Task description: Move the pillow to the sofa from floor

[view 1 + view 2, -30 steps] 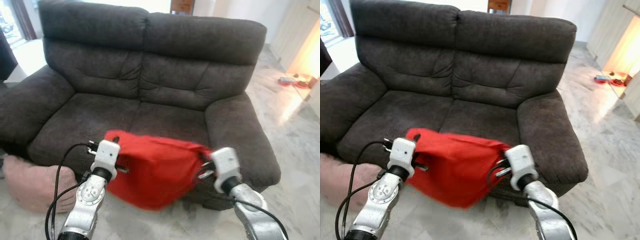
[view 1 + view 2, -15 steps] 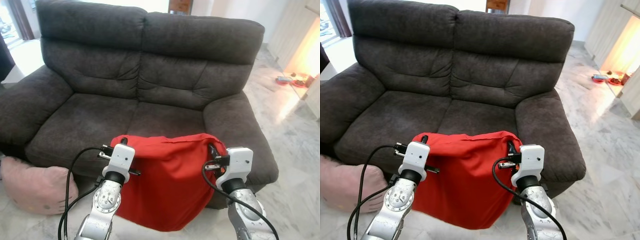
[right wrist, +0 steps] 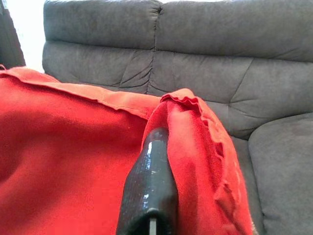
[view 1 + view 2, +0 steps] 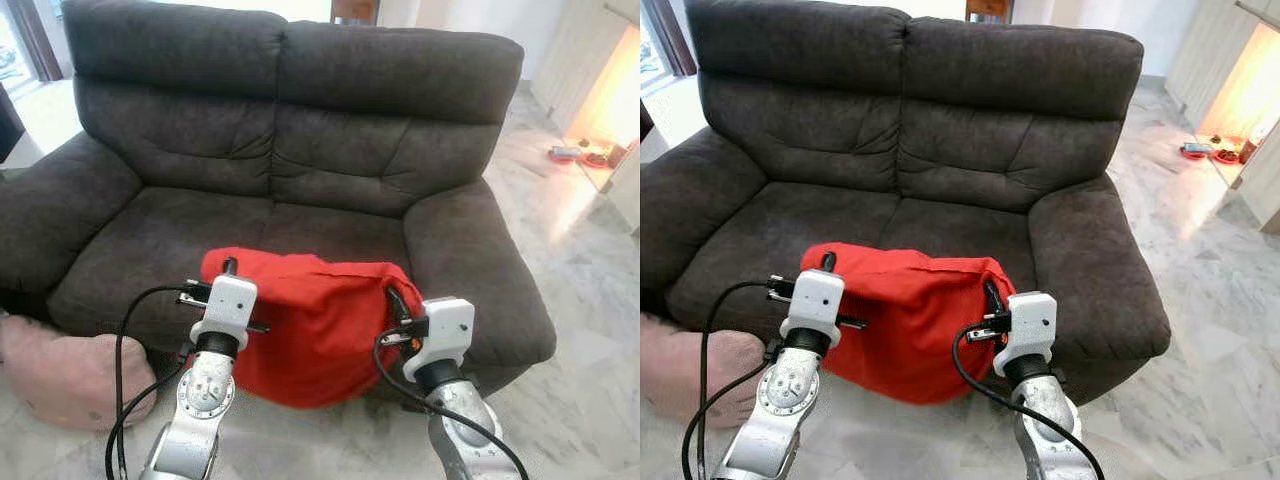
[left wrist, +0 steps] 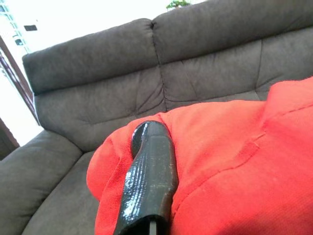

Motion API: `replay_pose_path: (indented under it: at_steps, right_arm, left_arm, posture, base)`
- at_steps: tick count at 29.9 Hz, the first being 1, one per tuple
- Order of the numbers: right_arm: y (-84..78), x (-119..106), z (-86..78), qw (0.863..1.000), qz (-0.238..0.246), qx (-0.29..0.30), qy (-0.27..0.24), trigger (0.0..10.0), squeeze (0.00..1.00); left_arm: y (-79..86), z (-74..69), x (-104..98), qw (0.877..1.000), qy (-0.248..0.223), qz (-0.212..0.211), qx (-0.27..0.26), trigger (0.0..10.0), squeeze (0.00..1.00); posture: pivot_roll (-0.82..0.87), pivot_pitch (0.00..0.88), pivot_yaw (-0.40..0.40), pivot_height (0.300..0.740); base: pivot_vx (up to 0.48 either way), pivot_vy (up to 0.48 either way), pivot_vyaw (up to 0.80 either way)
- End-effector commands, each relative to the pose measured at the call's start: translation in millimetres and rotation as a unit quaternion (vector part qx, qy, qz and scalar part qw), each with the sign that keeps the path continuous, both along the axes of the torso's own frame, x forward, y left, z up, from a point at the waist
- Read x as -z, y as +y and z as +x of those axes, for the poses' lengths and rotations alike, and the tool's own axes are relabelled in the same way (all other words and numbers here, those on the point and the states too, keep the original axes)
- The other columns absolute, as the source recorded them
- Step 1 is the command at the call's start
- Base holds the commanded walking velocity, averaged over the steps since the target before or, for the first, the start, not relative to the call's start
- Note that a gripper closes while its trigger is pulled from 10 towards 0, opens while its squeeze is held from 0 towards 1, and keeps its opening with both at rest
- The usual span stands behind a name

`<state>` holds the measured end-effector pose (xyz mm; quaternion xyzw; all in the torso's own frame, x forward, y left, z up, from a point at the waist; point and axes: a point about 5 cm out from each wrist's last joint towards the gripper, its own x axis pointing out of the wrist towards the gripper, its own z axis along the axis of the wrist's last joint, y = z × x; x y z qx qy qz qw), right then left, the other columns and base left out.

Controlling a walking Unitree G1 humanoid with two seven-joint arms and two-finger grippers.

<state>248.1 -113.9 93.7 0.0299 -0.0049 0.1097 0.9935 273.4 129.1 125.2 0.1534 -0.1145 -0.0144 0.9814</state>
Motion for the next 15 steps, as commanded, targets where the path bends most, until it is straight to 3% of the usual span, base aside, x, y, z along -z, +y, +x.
replay_pose_path:
  at_steps: [1,8,15]
  right_arm:
    - [-1.0,-6,3.0,1.000,-0.002,0.003,-0.023,10.0,0.00]
    - [-4.6,-11,9.9,0.999,-0.007,0.008,-0.033,10.0,0.00]
    - [-3.5,-15,14.9,0.999,-0.016,0.010,-0.045,10.0,0.00]
  left_arm:
    - [-12.7,-2.0,-27,0.997,-0.069,-0.004,0.020,10.0,0.00]
    - [-11.5,0.7,-29,0.997,-0.072,-0.003,0.019,10.0,0.00]
    - [-5.0,2.8,-28,0.998,-0.067,-0.007,-0.001,10.0,0.00]
  posture:
    - [0.11,0.000,-0.045,0.740]
    - [0.12,0.000,-0.049,0.740]
    - [0.12,0.000,-0.055,0.740]
  base:
    - [0.000,0.000,0.00]
    - [0.000,0.000,0.00]
    - [0.269,0.000,0.00]
